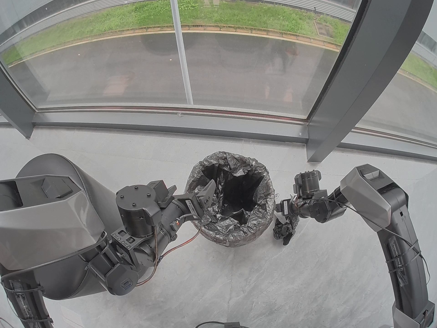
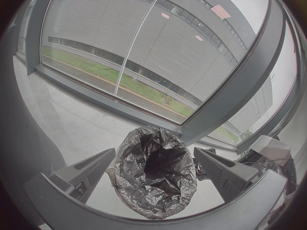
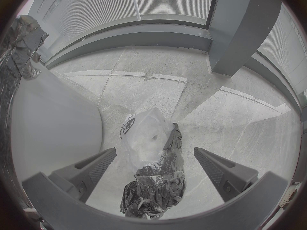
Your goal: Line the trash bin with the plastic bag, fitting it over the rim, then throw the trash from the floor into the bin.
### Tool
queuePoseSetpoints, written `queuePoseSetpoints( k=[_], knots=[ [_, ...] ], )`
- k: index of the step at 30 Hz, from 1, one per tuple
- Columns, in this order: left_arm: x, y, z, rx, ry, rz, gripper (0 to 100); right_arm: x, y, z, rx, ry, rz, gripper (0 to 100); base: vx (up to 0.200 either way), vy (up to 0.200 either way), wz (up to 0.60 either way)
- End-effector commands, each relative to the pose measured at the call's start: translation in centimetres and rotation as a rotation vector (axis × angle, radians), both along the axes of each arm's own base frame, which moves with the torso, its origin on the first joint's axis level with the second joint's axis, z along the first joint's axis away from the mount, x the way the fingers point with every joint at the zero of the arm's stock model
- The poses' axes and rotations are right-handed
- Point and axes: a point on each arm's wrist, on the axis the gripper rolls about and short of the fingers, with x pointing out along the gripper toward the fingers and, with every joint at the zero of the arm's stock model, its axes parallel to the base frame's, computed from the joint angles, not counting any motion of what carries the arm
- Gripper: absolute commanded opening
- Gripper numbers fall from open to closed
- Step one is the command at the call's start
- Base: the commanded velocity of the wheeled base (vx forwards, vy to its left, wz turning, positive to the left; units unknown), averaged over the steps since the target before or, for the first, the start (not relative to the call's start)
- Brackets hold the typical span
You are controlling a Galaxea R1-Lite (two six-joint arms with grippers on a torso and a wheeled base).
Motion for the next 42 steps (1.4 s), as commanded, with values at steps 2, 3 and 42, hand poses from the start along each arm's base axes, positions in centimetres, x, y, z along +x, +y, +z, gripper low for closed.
queuePoseSetpoints(
  k=[2,3,42],
  knots=[
    [0.0,0.0,-0.1,0.001,0.002,0.001,100,0.3,0.1,-0.4,0.002,-0.002,0.000,100,0.000,0.000,0.00],
    [0.0,0.0,-0.1,0.001,0.002,0.001,100,0.3,0.1,-0.4,0.002,-0.005,0.000,100,0.000,0.000,0.00],
    [0.0,0.1,0.2,-0.023,-0.034,0.007,100,1.4,0.2,2.5,0.008,-0.047,-0.037,0,0.000,0.000,0.00]
  ],
)
